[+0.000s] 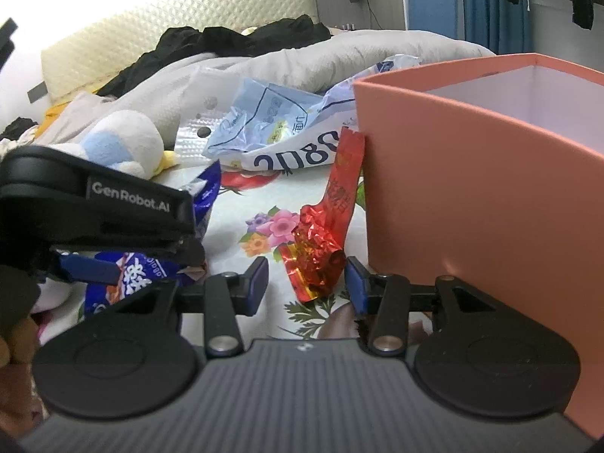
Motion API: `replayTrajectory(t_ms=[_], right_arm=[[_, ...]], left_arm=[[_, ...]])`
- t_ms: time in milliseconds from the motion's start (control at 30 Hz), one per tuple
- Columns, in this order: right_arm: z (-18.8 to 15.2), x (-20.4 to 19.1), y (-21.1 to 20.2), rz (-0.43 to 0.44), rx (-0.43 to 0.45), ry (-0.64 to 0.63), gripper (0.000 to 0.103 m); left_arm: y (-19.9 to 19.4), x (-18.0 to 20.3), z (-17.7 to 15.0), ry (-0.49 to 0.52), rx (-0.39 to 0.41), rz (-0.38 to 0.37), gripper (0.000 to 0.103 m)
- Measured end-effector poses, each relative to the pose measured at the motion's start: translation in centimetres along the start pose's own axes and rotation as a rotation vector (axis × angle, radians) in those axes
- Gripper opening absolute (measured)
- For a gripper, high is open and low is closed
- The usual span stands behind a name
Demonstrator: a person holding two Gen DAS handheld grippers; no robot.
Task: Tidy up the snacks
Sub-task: 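Grasp the blue snack bag with the left tool while the right tool grasps the red candy, then lift and carry both held snacks over the deeper box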
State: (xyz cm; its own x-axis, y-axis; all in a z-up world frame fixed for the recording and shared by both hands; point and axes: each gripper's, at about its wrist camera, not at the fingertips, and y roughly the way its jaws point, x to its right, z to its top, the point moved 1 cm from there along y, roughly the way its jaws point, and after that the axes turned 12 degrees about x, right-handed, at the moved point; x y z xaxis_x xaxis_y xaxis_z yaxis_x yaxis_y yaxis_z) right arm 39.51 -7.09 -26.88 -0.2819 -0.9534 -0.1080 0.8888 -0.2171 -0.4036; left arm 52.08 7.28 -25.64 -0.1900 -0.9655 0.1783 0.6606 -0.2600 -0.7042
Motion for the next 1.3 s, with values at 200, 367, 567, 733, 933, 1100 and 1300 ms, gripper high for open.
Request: replayTrajectory(t_ms=[200, 367, 567, 733, 933, 1100, 1300], right_arm=[[0.5, 0.6, 0.8, -0.004, -0.005, -0.004, 0.023], [0.9, 0.8, 0.2, 0.020, -0.008, -0.019, 0.023], [1.3, 1.8, -1.6, 0.072, -0.041, -0.047, 0.022], [1.4, 2.7, -4.4, 0.130, -0.063, -0.086, 0.022], [0.7, 4.7, -9.4, 0.181, -0.078, -0.132, 0.022], [0.0, 6.1, -13.6, 0.257, -0.111, -0.181, 0.022], [-0.2, 8.8, -18.1, 0.293, -0.142, -0.176, 0.022]], left_arm=[[0.0, 0.5, -0.2, 0.032, 0.024, 0.017, 0.070], [-0.3, 1.0, 0.1, 0.029, 0.029, 0.045, 0.059], [-1.9, 2.0, -0.4, 0.015, 0.019, 0.064, 0.055], [-4.8, 2.6, -1.9, -0.026, 0.024, 0.084, 0.055], [-9.4, 3.5, -5.1, -0.076, 0.014, 0.099, 0.055], [-13.5, 4.6, -8.4, -0.111, 0.011, 0.119, 0.055], [-18.8, 5.5, -11.9, -0.188, 0.043, 0.143, 0.055]])
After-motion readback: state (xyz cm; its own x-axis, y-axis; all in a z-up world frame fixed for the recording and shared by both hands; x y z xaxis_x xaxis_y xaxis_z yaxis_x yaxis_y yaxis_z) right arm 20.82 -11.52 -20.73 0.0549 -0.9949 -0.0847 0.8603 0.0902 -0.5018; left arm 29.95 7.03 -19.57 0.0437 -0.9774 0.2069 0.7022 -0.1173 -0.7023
